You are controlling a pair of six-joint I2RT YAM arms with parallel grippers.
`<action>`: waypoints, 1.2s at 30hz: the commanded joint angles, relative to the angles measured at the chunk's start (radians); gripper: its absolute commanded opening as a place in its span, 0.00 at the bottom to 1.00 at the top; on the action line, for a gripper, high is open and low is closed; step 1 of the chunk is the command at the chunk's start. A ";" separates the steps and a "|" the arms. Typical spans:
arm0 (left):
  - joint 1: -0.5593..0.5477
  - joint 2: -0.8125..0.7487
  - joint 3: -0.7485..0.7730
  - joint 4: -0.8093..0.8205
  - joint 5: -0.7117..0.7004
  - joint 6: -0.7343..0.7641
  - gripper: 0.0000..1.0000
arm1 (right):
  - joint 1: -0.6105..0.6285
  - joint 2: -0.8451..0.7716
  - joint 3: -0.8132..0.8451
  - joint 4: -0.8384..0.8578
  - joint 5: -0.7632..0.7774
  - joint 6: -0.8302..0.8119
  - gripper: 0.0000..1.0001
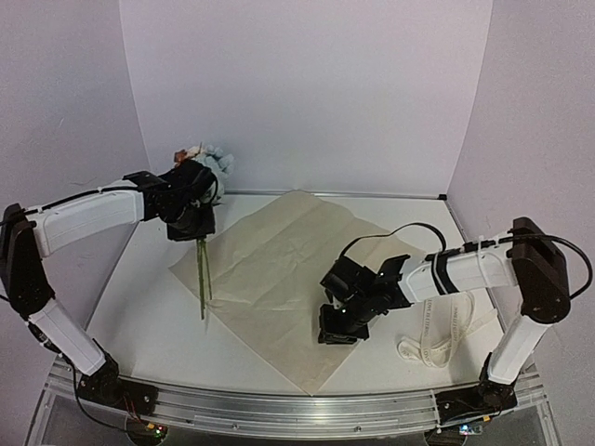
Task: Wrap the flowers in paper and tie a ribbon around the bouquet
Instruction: Pick up the fake flower from the corner of the board, then place the fake flower on the flattened wrapping paper.
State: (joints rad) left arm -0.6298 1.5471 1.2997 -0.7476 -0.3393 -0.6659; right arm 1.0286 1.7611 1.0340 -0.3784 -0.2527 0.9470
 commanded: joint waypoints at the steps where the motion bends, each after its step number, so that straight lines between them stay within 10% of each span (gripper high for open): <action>1: -0.070 0.147 0.183 0.100 0.056 0.064 0.00 | -0.078 -0.178 0.021 -0.115 0.087 -0.070 0.23; 14: -0.158 0.703 0.814 0.099 0.143 -0.010 0.00 | -0.412 -0.382 -0.154 -0.242 -0.014 -0.135 0.45; 27: -0.157 0.917 0.927 0.152 0.255 -0.048 0.01 | -0.457 -0.370 -0.206 -0.243 -0.043 -0.143 0.50; 36: -0.157 0.827 0.852 0.217 0.249 -0.022 0.64 | -0.458 -0.362 -0.173 -0.252 -0.051 -0.178 0.65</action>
State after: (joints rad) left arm -0.7902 2.4850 2.1894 -0.5962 -0.0803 -0.7063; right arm 0.5735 1.4048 0.8295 -0.6145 -0.3051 0.8004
